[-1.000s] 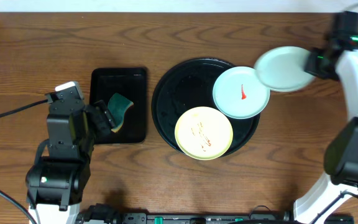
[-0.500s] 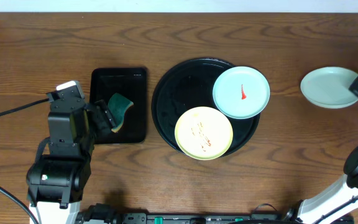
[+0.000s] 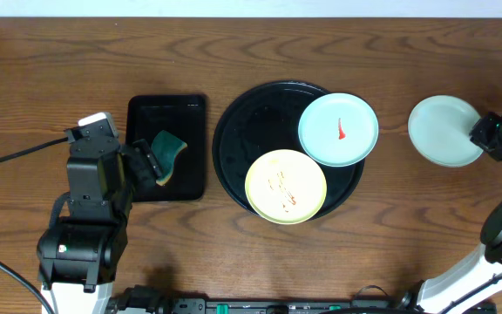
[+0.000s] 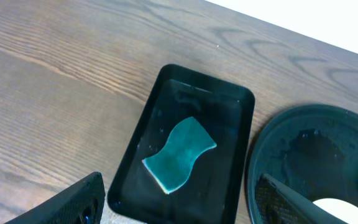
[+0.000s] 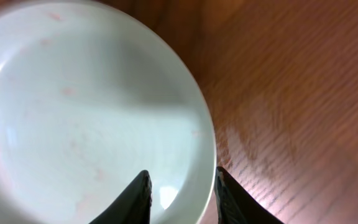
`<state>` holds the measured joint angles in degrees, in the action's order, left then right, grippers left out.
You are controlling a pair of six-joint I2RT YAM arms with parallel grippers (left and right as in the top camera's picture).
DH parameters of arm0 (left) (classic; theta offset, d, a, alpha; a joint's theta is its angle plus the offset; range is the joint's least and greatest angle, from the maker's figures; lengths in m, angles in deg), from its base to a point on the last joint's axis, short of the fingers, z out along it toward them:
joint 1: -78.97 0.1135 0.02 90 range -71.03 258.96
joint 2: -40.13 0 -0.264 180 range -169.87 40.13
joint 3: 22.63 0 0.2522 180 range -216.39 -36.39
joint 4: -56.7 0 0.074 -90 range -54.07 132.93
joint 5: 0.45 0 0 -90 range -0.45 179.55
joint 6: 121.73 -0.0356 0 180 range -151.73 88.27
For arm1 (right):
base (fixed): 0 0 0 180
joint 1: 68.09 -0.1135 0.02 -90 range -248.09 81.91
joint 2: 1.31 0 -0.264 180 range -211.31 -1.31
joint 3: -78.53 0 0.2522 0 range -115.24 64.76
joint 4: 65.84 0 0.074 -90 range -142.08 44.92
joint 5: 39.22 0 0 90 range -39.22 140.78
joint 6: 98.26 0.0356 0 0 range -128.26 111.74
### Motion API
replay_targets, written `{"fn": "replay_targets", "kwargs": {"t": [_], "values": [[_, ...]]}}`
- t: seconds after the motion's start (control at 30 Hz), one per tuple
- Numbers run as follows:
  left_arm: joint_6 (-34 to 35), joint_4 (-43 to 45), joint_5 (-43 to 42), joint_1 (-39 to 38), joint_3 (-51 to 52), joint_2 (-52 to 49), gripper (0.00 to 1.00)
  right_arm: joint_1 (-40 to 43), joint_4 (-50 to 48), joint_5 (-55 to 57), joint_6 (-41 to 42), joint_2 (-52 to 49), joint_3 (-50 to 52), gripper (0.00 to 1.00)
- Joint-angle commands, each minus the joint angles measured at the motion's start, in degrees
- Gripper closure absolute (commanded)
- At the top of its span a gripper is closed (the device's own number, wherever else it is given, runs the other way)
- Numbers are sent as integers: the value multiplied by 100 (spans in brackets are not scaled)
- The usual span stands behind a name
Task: Clean dirty plates on tray and stack at the side
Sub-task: 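Reach the right gripper to the yellow plate rim on the round tray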
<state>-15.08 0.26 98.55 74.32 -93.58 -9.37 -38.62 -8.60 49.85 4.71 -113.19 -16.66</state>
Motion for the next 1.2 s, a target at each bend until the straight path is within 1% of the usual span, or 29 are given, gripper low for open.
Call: {"fn": "replay_targets", "kwargs": {"t": [0.0, 0.1, 0.17, 0.27, 0.33, 0.37, 0.47, 0.57, 0.67, 0.83, 0.9, 1.0, 1.07, 1.17], "values": [[-50, -81, 63, 13, -101, 20, 22, -31, 343, -79, 33, 426, -509, 67], [-52, -125, 55, 7, -101, 20, 22, -57, 811, -402, 28, 863, -940, 67], [-59, -125, -46, -13, -101, 20, 22, -131, 863, -739, 26, 1187, -986, 67], [-144, -122, -334, -70, -101, 20, 22, -365, 909, -1034, 24, 1663, -986, 61], [-168, -142, -350, -142, -101, 20, 22, -691, 1025, -1054, -44, 1930, -986, 56], [-208, -144, -350, -201, -101, 20, 22, -975, 1126, -1054, -107, 2048, -986, 51], [-323, -144, -431, -382, -101, 17, 22, -1593, 1377, -1054, -243, 2090, -984, 50], [-466, -153, -476, -737, -101, -24, 22, -2284, 1561, -1047, -341, 2074, -866, 50], [-636, -186, -466, -1117, -101, -131, 22, -2750, 1792, -1051, -339, 2074, -752, 46], [-656, -227, -2, -1628, -101, -396, 22, -3543, 2203, -1056, -310, 2074, -326, 43], [-658, -203, 127, -1714, -101, -481, 22, -3871, 2175, -1051, -205, 2074, -15, 42], [-654, -164, 136, -1731, -101, -557, 22, -4374, 1757, -1021, 138, 2074, 713, 40], [-656, -164, 136, -1731, -101, -560, 21, -4607, 1342, -946, 391, 2074, 1200, 41], [-658, -164, 136, -1731, -101, -549, 22, -4859, 798, -944, 549, 2074, 1773, 46]]}}
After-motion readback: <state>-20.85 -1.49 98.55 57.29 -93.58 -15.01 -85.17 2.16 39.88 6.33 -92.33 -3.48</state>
